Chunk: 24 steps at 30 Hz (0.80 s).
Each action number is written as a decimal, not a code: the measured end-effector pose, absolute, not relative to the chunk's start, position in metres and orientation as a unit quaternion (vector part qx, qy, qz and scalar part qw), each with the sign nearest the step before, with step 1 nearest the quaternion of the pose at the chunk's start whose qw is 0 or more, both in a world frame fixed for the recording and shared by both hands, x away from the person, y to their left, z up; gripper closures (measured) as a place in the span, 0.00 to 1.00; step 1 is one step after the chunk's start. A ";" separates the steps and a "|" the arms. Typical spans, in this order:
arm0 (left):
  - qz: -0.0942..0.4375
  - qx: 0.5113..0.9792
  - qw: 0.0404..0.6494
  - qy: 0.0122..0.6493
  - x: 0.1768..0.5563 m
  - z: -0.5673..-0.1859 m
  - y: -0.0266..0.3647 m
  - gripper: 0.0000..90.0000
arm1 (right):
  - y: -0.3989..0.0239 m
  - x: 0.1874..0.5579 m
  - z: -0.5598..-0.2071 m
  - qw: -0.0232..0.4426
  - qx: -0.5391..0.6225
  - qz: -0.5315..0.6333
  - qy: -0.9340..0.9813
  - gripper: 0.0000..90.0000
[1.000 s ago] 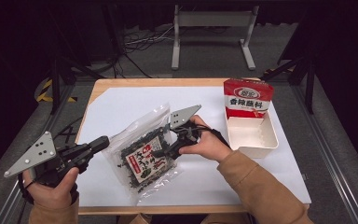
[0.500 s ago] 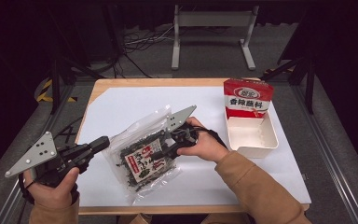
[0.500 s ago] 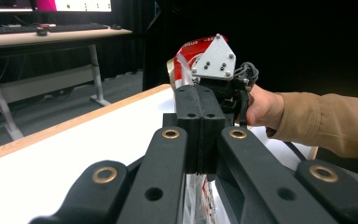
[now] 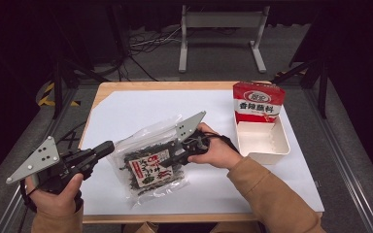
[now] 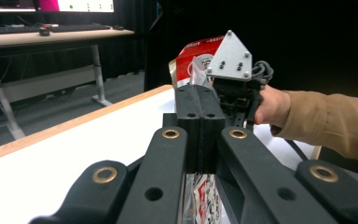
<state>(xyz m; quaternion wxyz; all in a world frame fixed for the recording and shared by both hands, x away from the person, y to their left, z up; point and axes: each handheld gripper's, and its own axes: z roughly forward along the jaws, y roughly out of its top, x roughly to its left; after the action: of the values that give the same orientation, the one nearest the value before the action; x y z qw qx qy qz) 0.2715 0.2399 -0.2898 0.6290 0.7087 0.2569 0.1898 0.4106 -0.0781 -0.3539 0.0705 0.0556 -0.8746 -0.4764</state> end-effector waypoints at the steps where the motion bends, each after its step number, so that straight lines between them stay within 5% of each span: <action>1: 0.190 0.708 0.630 0.257 0.272 -0.290 0.240 1.00 | -0.078 0.409 -0.353 0.069 0.059 -0.475 -0.875 0.81; 16: 0.169 0.695 0.652 0.251 0.272 -0.287 0.244 1.00 | -0.086 0.399 -0.342 0.068 0.066 -0.475 -0.875 0.83; 24: 0.162 0.691 0.657 0.253 0.273 -0.288 0.242 0.69 | -0.098 0.397 -0.334 0.066 0.054 -0.472 -0.877 0.83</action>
<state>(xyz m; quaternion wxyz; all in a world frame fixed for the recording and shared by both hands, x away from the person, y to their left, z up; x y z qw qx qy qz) 0.2734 0.2423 -0.2875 0.6571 0.6913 0.2531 0.1621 0.3968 -0.0982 -0.3344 0.0657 0.0542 -0.8773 -0.4724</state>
